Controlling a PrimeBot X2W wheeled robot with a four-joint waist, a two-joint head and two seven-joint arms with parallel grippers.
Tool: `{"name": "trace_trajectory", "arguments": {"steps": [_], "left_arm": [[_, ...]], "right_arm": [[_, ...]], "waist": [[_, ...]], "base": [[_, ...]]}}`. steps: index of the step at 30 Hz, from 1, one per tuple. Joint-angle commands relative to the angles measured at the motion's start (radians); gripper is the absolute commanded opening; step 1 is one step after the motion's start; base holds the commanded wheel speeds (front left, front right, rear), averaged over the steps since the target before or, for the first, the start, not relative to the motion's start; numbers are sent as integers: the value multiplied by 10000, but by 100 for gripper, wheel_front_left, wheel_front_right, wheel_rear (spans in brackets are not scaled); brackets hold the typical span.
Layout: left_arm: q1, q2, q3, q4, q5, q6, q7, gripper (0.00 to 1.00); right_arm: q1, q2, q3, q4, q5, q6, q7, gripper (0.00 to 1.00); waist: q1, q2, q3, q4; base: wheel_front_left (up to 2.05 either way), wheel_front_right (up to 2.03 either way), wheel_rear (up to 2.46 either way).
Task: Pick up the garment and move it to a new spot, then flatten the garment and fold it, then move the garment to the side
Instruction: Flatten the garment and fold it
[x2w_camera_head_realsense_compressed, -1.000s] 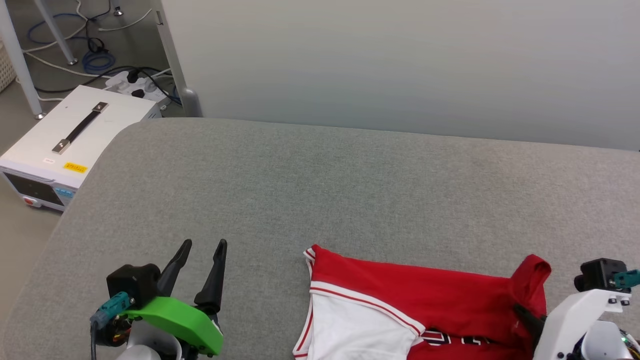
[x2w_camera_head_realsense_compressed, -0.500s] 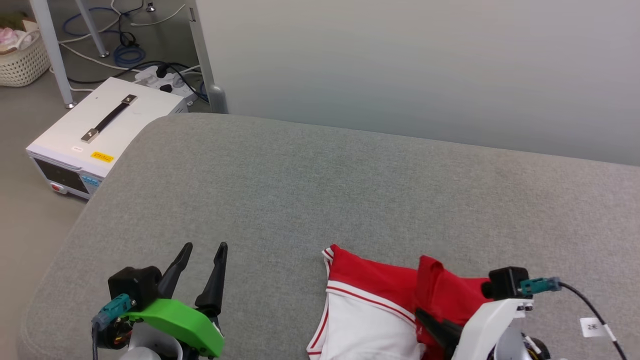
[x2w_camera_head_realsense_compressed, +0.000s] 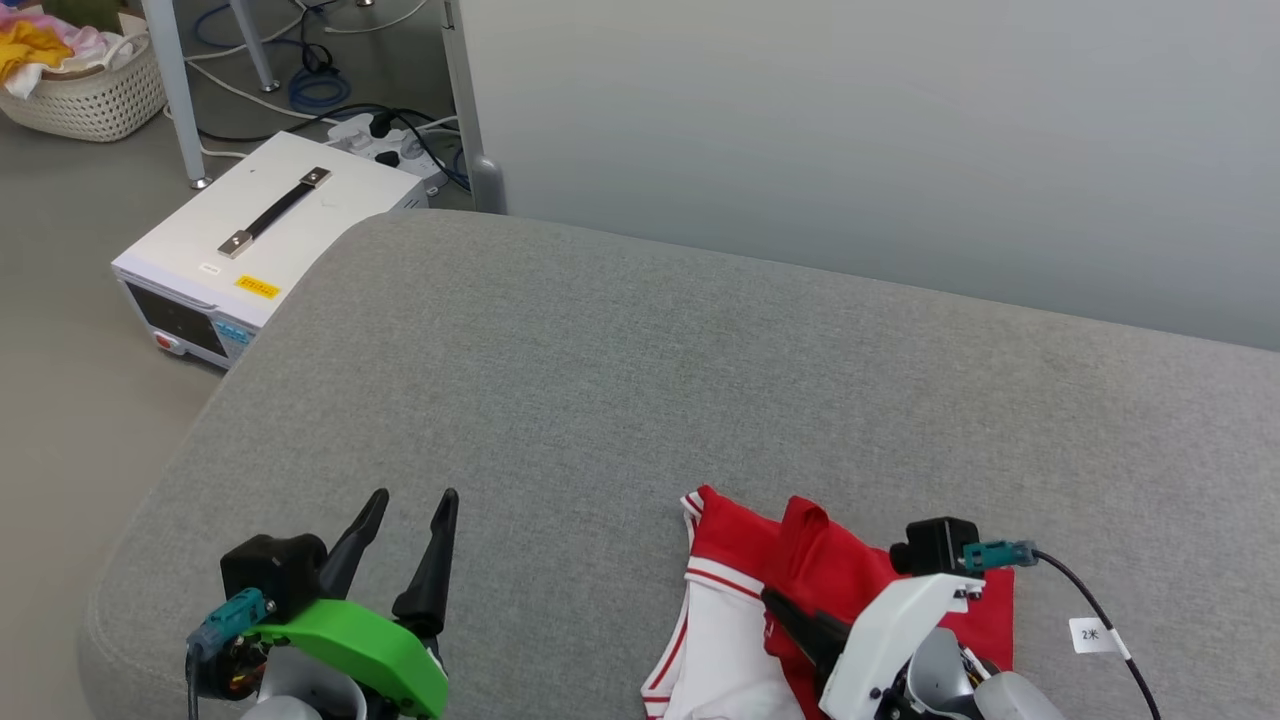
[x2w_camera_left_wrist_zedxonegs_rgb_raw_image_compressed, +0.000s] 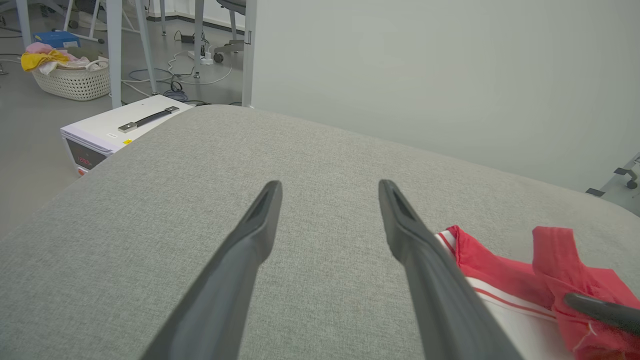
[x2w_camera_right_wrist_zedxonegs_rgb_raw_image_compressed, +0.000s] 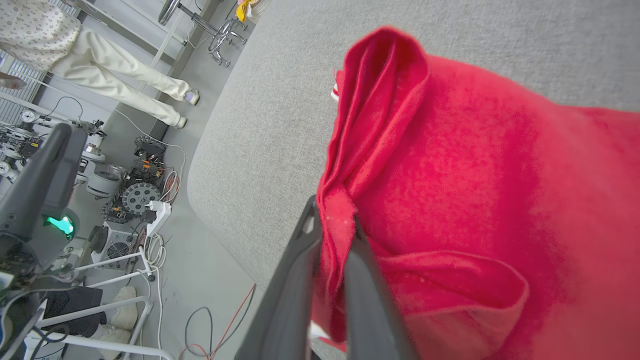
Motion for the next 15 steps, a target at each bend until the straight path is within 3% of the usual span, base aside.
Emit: {"name": "trace_trajectory", "arguments": {"steps": [1, 2, 10, 15], "left_arm": [[103, 45, -15, -8, -55, -8, 30, 100], [99, 53, -12, -6, -60, -4, 31, 100], [174, 94, 24, 7, -103, 45, 16, 100], [206, 100, 32, -54, -118, 77, 8, 100]], "right_arm": [[-275, -15, 156, 226, 90, -4, -172, 87], [-400, -15, 341, 391, 255, -4, -280, 100], [-1002, -15, 2162, 205, 2303, -4, -385, 100], [-1570, -15, 2324, 8, 2728, -4, -439, 100]], "waist": [[0, 0, 40, 62], [0, 0, 50, 80], [0, 0, -64, -45], [0, 0, -210, -264]], "base": [[0, 0, 0], [0, 0, 0], [0, 0, 0], [0, 0, 0]]}}
